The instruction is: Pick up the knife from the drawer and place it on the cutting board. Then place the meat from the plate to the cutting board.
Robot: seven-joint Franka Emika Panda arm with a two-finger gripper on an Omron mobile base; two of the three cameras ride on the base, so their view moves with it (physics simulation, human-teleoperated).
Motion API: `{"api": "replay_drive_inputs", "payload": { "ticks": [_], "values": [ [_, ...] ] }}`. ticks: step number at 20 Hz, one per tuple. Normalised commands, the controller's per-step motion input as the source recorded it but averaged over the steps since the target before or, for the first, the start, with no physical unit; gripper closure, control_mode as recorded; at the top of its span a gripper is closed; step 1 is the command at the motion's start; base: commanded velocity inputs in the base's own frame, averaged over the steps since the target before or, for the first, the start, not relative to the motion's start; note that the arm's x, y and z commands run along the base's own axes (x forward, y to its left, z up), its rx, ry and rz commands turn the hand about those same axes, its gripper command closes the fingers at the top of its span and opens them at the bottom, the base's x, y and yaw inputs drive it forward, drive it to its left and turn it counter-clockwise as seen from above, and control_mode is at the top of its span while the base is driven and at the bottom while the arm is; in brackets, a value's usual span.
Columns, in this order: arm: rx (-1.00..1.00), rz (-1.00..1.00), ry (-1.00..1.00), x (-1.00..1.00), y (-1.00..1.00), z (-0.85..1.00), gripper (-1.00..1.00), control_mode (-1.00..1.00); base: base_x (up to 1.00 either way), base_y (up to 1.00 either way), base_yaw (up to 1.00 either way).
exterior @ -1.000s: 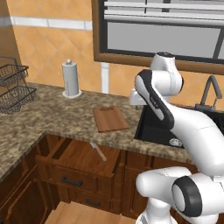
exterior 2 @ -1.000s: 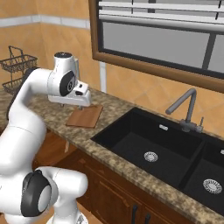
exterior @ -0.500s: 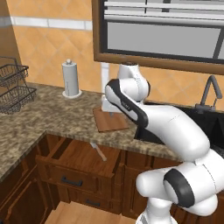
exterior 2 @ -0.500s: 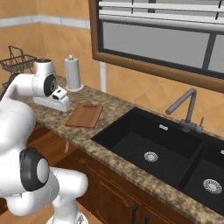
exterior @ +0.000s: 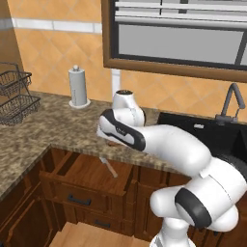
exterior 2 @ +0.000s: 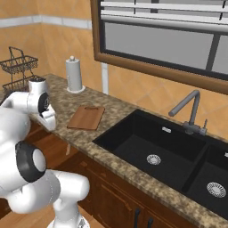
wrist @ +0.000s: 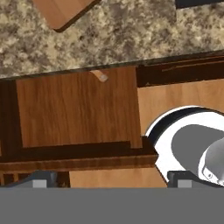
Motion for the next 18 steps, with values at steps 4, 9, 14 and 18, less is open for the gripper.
{"api": "replay_drive_inputs", "payload": {
  "ticks": [4, 9, 14, 18],
  "values": [
    [0.0, -0.18, 0.08, 0.13, 0.59, -0.67, -1.0, -1.0, 0.0, 0.0, 0.0],
    [0.0, -0.08, 0.12, 0.16, 0.38, -0.63, -1.0, -1.0, 0.0, 0.0, 0.0],
    [-0.01, 0.0, 0.12, 0.31, 0.3, -0.59, -1.0, -1.0, 0.0, 0.0, 0.0],
    [-0.1, 0.0, 0.07, 0.32, 0.22, -0.51, -1.0, -1.0, 0.0, 0.0, 0.0]
  ]
}}
